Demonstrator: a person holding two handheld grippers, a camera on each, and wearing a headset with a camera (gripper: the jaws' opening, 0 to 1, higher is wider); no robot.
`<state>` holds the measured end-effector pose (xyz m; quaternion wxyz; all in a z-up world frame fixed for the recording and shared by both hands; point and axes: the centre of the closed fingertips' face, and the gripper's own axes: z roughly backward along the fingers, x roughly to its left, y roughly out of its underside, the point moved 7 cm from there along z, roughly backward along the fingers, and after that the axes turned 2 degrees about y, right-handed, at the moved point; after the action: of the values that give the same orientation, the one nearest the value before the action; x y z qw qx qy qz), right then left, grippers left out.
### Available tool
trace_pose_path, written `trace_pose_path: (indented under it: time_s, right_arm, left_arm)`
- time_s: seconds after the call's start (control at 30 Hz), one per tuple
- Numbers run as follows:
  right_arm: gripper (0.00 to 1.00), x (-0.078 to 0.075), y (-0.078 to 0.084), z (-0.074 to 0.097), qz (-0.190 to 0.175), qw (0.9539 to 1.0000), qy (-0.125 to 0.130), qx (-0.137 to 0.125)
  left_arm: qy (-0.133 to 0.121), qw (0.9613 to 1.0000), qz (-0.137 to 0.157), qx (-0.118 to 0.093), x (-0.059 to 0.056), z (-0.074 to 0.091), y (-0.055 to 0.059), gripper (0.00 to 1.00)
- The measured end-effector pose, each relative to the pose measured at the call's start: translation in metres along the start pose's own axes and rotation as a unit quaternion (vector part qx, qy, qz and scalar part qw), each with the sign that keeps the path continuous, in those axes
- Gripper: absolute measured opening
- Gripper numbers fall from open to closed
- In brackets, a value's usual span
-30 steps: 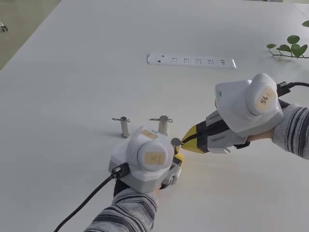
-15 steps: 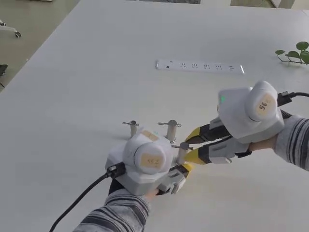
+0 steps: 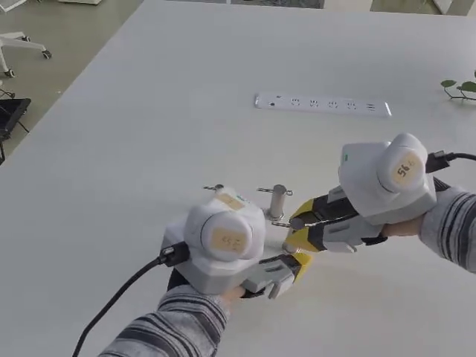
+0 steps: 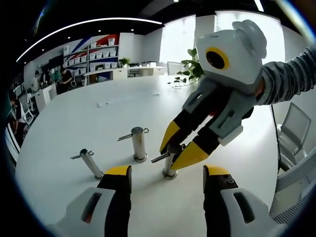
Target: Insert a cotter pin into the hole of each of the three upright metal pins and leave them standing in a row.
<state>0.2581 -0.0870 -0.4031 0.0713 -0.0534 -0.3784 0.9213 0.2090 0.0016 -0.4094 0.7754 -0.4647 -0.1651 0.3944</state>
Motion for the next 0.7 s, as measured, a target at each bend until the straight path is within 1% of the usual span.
trace_pose_path:
  time_s: [0.13,0.33,0.43,0.5,0.7]
  right_arm:
    - [0.1,0.001,0.0,-0.001,0.001,1.0,0.002,-0.001]
    - [0.09,0.003,-0.001,0.001,-0.006,1.0,0.0,-0.004]
    - [0.09,0.003,0.0,0.001,-0.003,1.0,-0.001,-0.005]
    - [0.09,0.003,0.0,0.001,0.005,1.0,-0.002,-0.004]
    - [0.08,-0.001,0.002,0.005,0.01,0.9999,0.001,-0.003]
  left_arm:
    - [0.005,0.9999,0.008,-0.005,0.001,0.002,-0.001,0.61]
    - [0.011,0.9998,0.014,-0.008,0.003,0.006,-0.002,0.63]
    - [0.009,0.9999,0.008,-0.009,0.004,0.009,-0.002,0.65]
    - [0.009,0.9999,0.009,-0.007,0.006,0.011,-0.001,0.66]
    - [0.011,0.9998,0.005,-0.013,0.007,0.018,-0.002,0.7]
